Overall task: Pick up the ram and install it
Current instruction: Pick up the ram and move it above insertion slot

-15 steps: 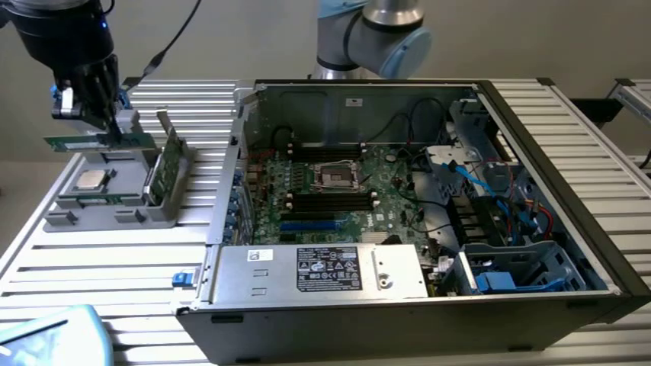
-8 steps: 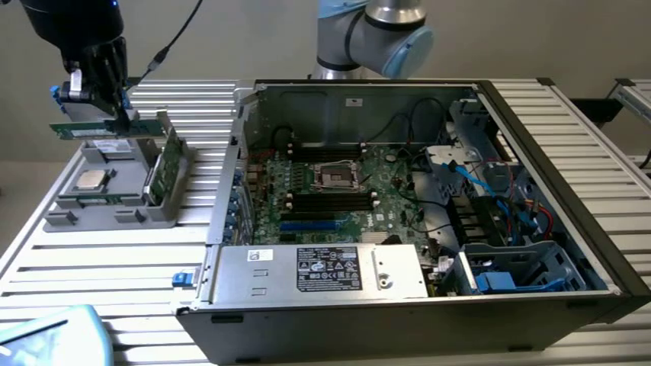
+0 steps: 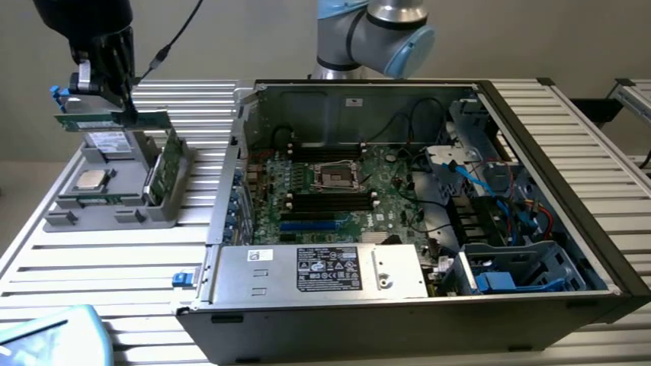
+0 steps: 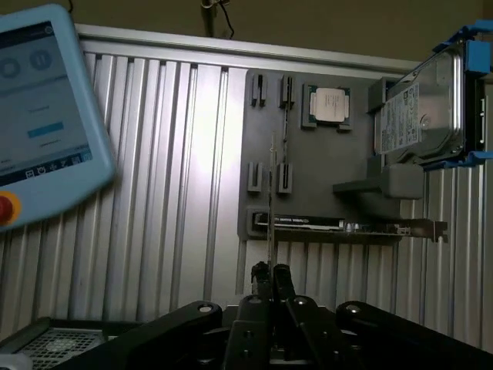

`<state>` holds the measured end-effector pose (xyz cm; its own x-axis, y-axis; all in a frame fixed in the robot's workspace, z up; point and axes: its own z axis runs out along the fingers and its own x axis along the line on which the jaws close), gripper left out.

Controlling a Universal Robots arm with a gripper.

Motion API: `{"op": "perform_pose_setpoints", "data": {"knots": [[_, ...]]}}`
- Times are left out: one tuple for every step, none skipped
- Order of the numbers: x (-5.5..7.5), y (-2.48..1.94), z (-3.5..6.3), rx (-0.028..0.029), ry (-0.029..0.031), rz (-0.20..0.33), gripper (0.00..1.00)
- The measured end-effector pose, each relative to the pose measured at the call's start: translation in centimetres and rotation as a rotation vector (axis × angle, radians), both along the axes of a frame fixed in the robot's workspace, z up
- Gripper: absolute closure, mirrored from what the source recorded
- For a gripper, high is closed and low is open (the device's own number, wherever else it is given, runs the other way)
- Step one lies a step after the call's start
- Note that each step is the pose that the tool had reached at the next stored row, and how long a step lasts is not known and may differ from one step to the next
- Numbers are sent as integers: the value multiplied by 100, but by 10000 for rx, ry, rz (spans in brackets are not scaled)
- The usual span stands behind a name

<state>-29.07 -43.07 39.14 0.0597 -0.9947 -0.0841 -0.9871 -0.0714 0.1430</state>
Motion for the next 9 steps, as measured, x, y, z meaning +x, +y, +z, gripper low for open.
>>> {"op": "perform_pose_setpoints", "data": {"knots": [[16,-9,4,33,26,0,87],[32,-16,8,63,52,0,87],[49,-25,9,82,79,1,87],[67,-35,10,99,112,1,87],[89,-45,13,108,139,1,87],[113,-57,17,112,159,0,87],[144,-69,22,118,170,0,87],[179,-81,29,124,175,0,87],[215,-91,33,130,175,1,87]]}}
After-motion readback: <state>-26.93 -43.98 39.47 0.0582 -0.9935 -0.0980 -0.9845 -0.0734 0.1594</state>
